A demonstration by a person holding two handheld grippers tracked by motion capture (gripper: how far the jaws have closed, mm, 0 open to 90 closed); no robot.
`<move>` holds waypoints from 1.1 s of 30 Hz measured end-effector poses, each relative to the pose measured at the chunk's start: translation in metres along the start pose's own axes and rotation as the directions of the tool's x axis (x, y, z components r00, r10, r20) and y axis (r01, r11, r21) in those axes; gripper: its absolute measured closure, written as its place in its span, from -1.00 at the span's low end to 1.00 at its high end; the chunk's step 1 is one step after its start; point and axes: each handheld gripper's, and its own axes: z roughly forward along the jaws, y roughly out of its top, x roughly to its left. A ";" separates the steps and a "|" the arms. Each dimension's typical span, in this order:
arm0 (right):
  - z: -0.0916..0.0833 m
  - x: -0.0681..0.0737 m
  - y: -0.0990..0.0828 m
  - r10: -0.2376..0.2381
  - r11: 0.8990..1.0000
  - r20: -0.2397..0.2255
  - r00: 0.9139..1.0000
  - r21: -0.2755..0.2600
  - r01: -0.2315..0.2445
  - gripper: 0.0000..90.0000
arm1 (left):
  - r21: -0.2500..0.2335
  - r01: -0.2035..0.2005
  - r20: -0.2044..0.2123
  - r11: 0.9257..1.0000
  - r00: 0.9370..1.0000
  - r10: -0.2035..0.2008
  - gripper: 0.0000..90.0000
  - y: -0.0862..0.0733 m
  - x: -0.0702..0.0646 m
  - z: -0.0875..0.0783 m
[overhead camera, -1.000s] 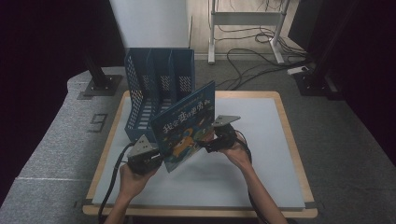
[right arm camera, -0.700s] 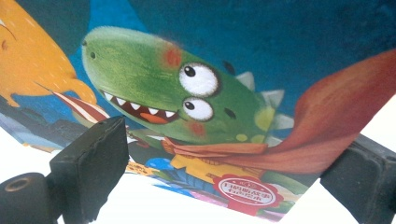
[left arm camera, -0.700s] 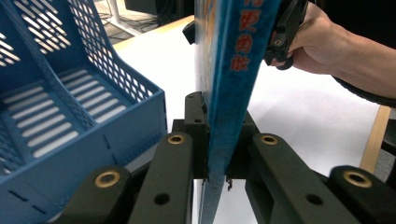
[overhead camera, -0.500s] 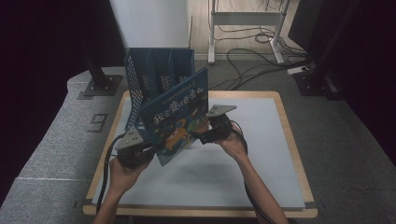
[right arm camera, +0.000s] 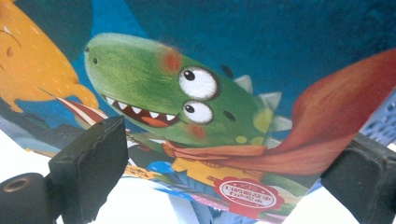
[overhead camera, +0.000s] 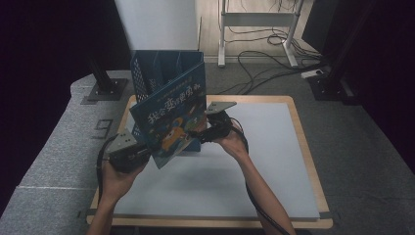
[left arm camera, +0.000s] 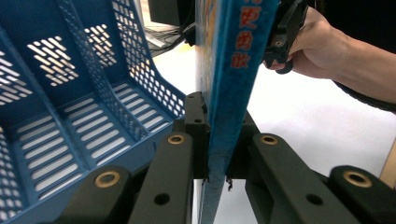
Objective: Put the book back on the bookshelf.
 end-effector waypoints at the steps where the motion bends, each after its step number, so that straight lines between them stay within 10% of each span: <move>1: 0.002 0.000 0.001 0.001 1.000 -0.003 1.000 0.003 -0.001 -0.86 | 0.000 0.000 0.000 1.000 1.000 0.000 0.84 0.000 0.000 0.000; 20: 0.032 -0.008 -0.002 0.010 1.000 -0.047 0.999 -0.014 -0.011 -0.85 | 0.001 0.042 -0.055 0.999 0.998 -0.042 0.84 -0.013 0.013 0.001; 29: 0.017 -0.009 -0.003 0.020 0.999 0.047 0.999 0.031 -0.022 -0.55 | 0.002 0.054 -0.067 0.999 0.996 -0.054 0.84 -0.013 0.012 0.002; 33: 0.006 -0.005 -0.011 0.061 0.998 0.111 0.992 -0.019 -0.059 0.02 | 0.005 0.060 -0.073 0.998 0.996 -0.060 0.84 -0.012 0.011 0.002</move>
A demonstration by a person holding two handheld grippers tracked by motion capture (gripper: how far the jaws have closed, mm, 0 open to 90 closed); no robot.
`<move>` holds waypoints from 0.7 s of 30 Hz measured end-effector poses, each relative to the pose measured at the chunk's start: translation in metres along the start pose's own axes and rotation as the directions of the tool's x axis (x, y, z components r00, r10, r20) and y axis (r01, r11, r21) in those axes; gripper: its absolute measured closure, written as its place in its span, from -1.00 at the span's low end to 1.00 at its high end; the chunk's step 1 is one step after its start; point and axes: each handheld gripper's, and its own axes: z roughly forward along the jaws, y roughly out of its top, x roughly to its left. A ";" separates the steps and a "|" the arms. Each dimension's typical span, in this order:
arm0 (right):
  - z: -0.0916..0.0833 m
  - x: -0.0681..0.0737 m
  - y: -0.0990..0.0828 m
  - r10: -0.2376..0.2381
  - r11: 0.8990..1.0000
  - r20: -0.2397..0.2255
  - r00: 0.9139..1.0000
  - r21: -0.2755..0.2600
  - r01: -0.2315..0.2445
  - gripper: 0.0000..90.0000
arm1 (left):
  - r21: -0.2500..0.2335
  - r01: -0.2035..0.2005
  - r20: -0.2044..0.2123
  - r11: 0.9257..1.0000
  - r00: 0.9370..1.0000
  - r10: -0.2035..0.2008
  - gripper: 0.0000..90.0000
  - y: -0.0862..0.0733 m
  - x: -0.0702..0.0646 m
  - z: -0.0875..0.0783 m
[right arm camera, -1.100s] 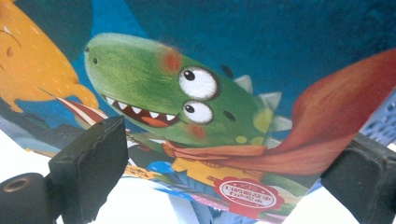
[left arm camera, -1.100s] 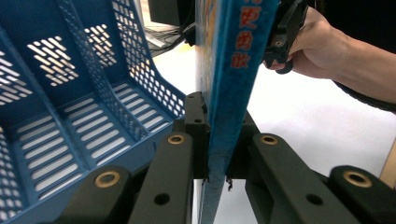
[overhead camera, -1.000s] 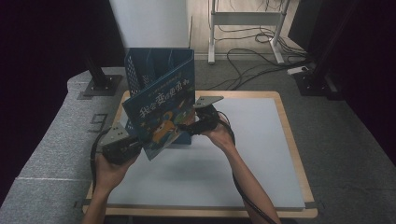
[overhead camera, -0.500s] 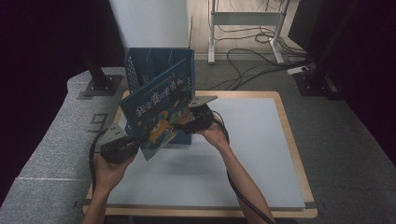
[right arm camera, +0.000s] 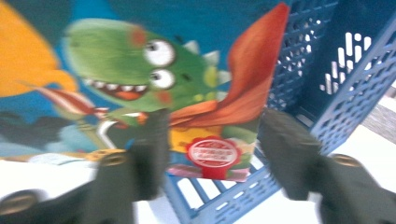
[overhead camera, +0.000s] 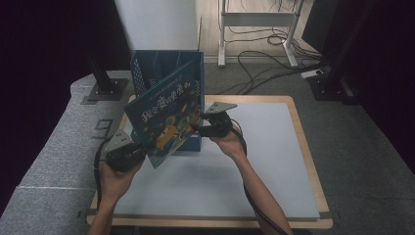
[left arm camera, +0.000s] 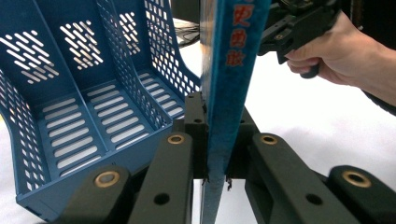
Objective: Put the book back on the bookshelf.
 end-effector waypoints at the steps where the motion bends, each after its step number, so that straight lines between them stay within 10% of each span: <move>1: 0.000 0.000 0.000 0.000 1.000 0.000 1.000 0.000 0.000 0.02 | 0.000 0.000 0.000 1.000 1.000 0.000 0.84 0.000 0.000 0.000; 6: 0.005 0.014 -0.003 -0.037 0.999 -0.031 0.999 0.029 0.038 0.38 | -0.004 0.001 0.002 1.000 1.000 -0.001 0.84 0.001 -0.001 0.001; 21: 0.021 0.017 0.009 -0.029 0.998 0.013 0.999 0.049 0.028 0.47 | -0.016 -0.002 -0.041 1.000 0.999 0.001 0.83 0.007 -0.001 0.020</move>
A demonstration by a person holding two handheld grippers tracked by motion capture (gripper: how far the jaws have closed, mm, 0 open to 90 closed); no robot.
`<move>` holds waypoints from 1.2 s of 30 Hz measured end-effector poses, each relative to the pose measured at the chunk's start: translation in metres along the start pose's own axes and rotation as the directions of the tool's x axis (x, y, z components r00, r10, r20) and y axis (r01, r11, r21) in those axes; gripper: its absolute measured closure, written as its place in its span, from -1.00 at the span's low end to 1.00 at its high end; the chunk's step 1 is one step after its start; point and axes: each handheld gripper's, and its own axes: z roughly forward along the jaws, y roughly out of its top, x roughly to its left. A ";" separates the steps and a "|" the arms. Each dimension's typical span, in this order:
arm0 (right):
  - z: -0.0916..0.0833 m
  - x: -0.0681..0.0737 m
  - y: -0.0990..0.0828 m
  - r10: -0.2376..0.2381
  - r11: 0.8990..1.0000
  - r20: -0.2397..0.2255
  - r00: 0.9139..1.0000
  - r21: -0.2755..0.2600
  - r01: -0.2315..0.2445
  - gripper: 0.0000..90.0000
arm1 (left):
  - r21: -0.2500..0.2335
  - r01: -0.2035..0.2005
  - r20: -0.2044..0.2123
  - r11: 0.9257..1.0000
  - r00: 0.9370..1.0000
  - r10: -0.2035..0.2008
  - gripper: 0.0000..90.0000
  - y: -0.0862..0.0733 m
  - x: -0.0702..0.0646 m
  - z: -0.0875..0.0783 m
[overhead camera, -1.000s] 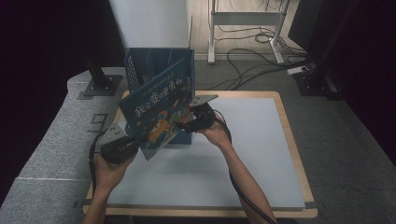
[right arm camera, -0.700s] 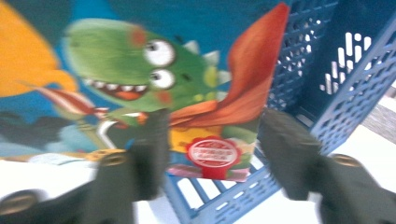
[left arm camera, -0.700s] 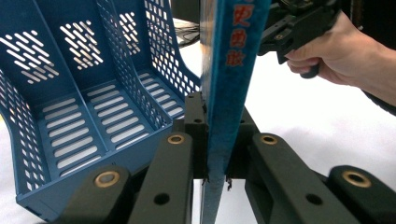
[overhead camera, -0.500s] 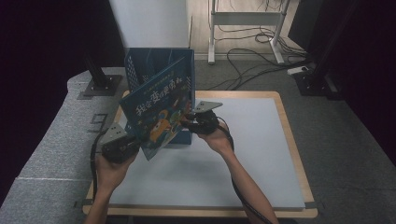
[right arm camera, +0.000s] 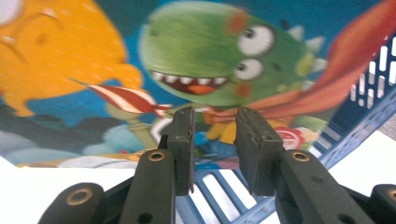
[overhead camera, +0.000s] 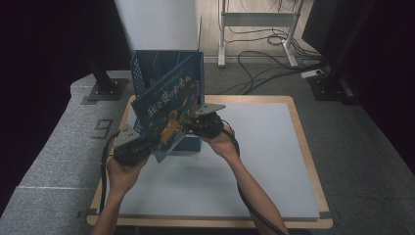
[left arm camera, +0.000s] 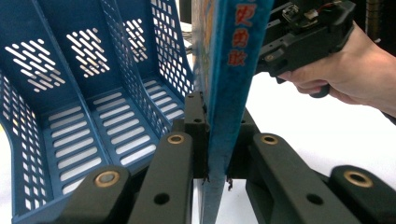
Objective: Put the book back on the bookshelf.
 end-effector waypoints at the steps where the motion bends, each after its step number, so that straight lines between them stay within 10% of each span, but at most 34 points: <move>1: 0.000 0.000 0.001 0.000 1.000 -0.009 1.000 -0.004 0.000 0.47 | -0.001 0.008 0.001 1.000 1.000 -0.008 0.83 0.001 0.002 0.003; 22: 0.016 0.016 -0.009 0.015 1.000 -0.088 0.996 0.019 -0.013 0.59 | -0.010 0.041 0.001 0.999 0.999 -0.041 0.84 0.013 0.012 0.021; 36: 0.034 0.064 -0.038 -0.004 0.998 -0.221 0.975 0.062 0.018 0.70 | -0.003 0.053 0.000 0.999 0.999 -0.053 0.84 0.013 0.013 0.021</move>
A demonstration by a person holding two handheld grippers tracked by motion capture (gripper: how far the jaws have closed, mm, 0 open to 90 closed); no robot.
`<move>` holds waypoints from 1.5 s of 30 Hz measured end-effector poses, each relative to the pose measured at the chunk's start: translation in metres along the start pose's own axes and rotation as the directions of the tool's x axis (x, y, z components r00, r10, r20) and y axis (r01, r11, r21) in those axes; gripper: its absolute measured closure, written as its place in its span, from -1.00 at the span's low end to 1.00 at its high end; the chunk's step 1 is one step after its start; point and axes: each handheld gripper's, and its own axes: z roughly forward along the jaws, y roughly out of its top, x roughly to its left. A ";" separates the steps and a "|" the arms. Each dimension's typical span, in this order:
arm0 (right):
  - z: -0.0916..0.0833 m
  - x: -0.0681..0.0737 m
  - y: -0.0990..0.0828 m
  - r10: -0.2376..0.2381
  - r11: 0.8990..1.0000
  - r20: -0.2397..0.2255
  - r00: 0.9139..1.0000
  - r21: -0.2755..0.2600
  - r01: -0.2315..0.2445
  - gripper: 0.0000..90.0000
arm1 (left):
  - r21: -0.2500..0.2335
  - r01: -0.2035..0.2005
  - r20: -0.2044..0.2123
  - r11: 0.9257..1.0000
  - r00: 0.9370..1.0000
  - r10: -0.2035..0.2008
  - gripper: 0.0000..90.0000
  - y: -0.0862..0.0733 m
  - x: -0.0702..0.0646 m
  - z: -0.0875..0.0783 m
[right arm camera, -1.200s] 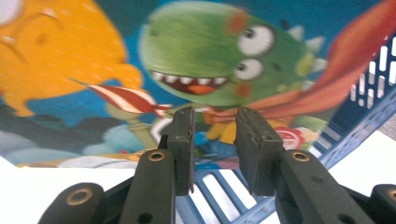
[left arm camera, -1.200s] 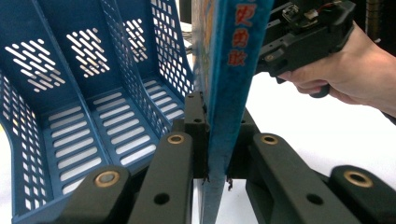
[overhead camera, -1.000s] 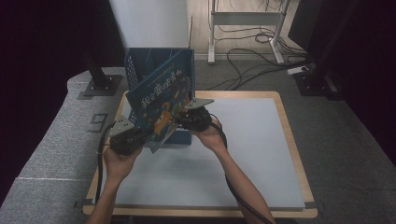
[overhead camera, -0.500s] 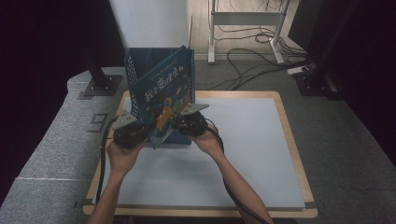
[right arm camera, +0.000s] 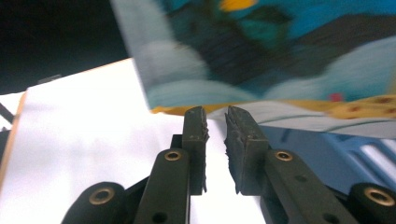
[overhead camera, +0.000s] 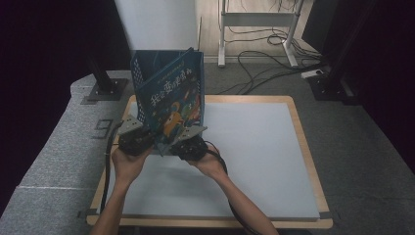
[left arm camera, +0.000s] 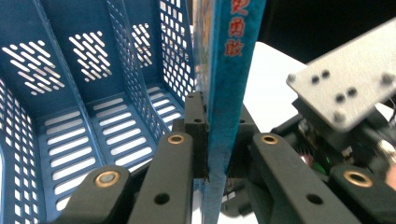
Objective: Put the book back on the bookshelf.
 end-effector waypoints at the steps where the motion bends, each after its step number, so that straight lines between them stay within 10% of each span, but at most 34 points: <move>1: 0.001 0.003 -0.001 -0.001 1.000 -0.007 1.000 -0.001 0.001 0.71 | 0.000 0.000 -0.001 1.000 1.000 0.000 0.84 0.000 0.000 0.000; 22: 0.007 0.037 0.008 -0.045 0.999 -0.100 0.994 -0.035 0.042 0.77 | -0.001 -0.001 -0.011 1.000 1.000 0.001 0.84 0.003 -0.001 0.001; 45: 0.022 0.045 0.007 -0.073 0.997 0.113 0.991 -0.033 0.077 0.97 | -0.006 0.011 -0.058 1.000 0.998 -0.012 0.84 0.007 -0.011 0.012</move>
